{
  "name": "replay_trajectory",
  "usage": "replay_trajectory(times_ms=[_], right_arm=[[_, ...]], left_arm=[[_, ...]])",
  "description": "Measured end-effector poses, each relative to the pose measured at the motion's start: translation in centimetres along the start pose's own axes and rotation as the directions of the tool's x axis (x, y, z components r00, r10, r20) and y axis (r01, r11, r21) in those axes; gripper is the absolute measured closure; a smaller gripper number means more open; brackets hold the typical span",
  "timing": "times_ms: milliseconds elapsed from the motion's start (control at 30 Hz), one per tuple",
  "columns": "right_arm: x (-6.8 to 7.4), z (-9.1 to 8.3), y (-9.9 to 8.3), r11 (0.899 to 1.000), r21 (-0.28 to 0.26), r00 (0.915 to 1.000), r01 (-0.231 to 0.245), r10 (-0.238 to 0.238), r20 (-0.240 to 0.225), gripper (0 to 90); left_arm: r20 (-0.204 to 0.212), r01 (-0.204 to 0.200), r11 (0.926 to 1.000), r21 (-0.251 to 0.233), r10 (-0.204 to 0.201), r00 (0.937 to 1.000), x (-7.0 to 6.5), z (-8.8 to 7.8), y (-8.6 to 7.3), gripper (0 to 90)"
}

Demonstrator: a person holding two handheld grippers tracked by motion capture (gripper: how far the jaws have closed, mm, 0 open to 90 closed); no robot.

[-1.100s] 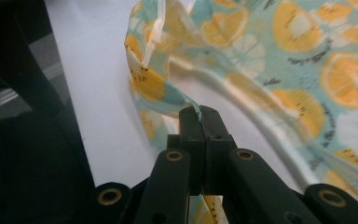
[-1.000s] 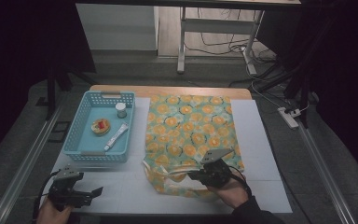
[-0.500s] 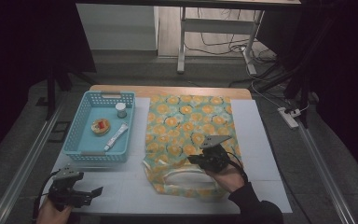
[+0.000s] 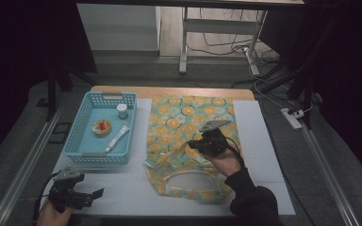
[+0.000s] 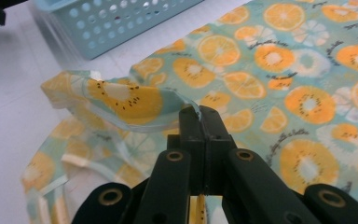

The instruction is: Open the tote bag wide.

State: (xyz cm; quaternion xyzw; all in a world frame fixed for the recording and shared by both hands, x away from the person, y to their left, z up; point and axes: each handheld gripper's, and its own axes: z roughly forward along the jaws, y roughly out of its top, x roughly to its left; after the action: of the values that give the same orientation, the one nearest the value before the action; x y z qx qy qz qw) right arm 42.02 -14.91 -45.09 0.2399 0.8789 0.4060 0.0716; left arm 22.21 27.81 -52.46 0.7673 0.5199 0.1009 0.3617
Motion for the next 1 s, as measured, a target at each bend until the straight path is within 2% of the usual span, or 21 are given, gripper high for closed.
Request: replay_trajectory(times_ms=[367,500,767,1000], right_arm=[[-1.7,0.9,1.5,1.0,-0.017,0.9995,-0.011,0.012,0.029,90.0],[-2.4,1.2,1.9,1.0,-0.024,0.9991,-0.02,0.021,0.036,90.0],[-3.2,1.7,2.6,1.0,-0.024,0.9987,-0.012,0.013,0.05,90.0],[-4.5,2.6,2.8,0.999,-0.028,0.9966,-0.038,0.04,0.073,90.0]], left_arm=[[-0.022,0.005,1.0,-0.001,-0.005,0.9997,-0.1,-0.1,0.1,0.0],[-0.041,-0.01,0.9999,-0.008,0.01,0.9991,-0.1,0.0,0.2,0.0],[-0.033,0.006,1.0,-0.006,-0.006,0.9994,0.1,0.1,0.2,0.0],[-0.027,-0.009,0.9998,0.016,0.01,0.9996,0.0,0.4,0.3,0.0]])
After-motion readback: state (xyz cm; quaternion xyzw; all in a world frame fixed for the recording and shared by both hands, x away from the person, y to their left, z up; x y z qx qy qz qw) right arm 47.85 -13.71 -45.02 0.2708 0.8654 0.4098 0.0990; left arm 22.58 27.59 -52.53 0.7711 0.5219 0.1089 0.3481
